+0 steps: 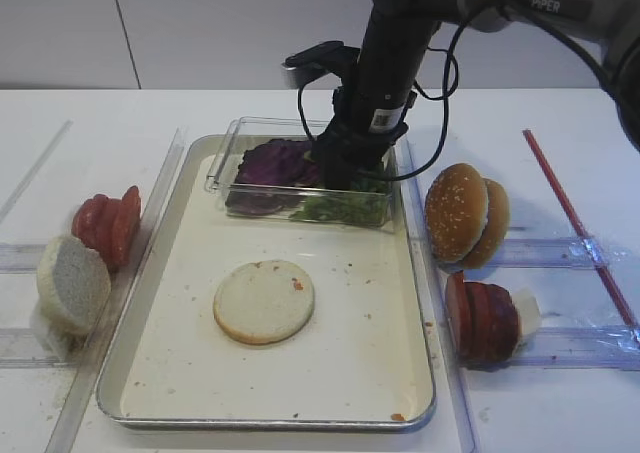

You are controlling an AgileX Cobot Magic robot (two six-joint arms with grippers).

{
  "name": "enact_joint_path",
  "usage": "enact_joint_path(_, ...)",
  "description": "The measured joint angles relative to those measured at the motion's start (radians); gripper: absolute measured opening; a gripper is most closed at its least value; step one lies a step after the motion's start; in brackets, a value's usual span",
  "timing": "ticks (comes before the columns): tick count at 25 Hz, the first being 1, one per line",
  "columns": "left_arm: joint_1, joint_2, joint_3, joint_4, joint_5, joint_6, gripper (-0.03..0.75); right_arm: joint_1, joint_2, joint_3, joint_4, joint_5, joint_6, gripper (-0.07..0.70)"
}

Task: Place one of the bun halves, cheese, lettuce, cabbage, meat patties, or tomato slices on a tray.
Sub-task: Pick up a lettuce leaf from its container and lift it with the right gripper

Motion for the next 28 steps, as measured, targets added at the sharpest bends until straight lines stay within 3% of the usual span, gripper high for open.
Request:
enact_joint_path(6, 0.000, 0.000, 0.000, 0.000, 0.000, 0.000, 0.492, 0.000, 0.000, 0.000, -0.028, 0.000, 0.006, 0.361)
enact_joint_path(15, 0.000, 0.000, 0.000, 0.000, 0.000, 0.000, 0.492, 0.000, 0.000, 0.000, -0.045, 0.000, 0.006, 0.085)
enact_joint_path(28, 0.000, 0.000, 0.000, 0.000, 0.000, 0.000, 0.492, 0.000, -0.002, -0.106, -0.048, 0.011, 0.012, 0.071)
